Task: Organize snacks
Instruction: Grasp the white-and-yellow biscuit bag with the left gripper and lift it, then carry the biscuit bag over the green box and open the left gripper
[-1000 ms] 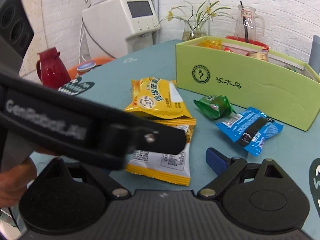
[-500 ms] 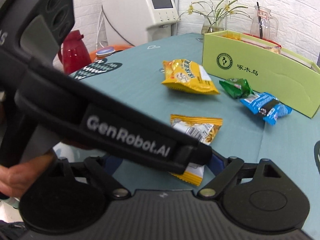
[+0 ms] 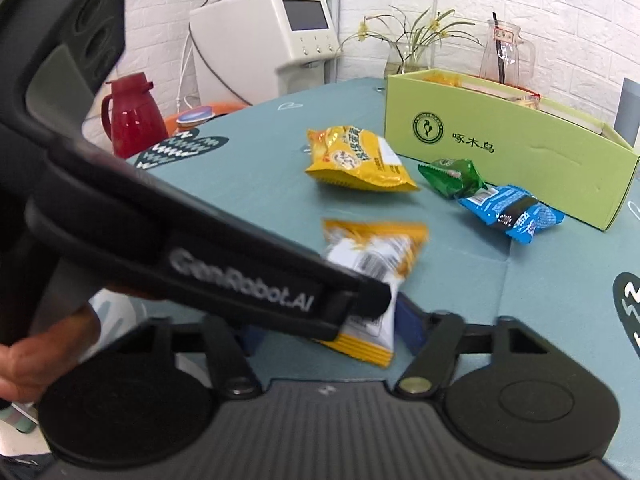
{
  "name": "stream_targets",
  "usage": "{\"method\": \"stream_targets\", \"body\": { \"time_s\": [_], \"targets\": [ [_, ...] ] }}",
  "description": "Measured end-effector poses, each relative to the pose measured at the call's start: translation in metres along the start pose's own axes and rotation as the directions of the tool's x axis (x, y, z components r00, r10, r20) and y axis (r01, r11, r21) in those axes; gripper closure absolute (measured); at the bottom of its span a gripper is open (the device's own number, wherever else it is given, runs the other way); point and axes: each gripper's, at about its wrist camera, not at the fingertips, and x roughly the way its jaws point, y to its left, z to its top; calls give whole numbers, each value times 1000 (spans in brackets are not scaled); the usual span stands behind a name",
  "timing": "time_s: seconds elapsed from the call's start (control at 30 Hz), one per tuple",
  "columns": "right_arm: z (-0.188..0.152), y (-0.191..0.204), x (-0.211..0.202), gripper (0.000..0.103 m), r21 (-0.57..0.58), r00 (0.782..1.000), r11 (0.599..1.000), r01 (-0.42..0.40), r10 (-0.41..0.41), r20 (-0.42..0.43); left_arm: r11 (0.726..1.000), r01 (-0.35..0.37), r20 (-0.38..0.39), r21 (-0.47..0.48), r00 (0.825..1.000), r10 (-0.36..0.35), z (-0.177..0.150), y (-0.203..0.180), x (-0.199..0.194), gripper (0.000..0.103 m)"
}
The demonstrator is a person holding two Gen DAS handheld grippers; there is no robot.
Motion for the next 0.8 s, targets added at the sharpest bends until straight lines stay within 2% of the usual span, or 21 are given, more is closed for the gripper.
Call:
{"method": "stream_targets", "body": {
  "time_s": [0.1, 0.2, 0.33, 0.43, 0.53, 0.63, 0.8],
  "targets": [
    [12, -11, -8, 38, 24, 999, 1000, -6, 5, 39, 1000, 13, 32, 11, 999, -13, 13, -6, -6, 91],
    [35, -22, -15, 38, 7, 995, 1000, 24, -24, 98, 999, 32, 80, 27, 996, -34, 41, -12, -10, 91],
    [87, -52, -10, 36, -31, 981, 997, 77, -71, 179, 997, 36, 161, 72, 986, -47, 106, -21, -6, 90],
    [132, -84, 8, 34, -43, 973, 993, 113, -101, 209, 995, 28, 202, 91, 978, -46, 160, -22, 8, 90],
    [170, -116, 37, 34, -33, 976, 994, 108, -100, 195, 995, 1, 208, 100, 978, -22, 204, -17, 31, 90],
    [189, -141, 70, 33, -24, 986, 996, 88, -83, 147, 994, -34, 185, 104, 983, 15, 234, -6, 63, 90],
    [187, -157, 120, 32, -26, 998, 998, 65, -64, 29, 993, -64, 94, 95, 994, 55, 243, 20, 115, 89]
  ]
}}
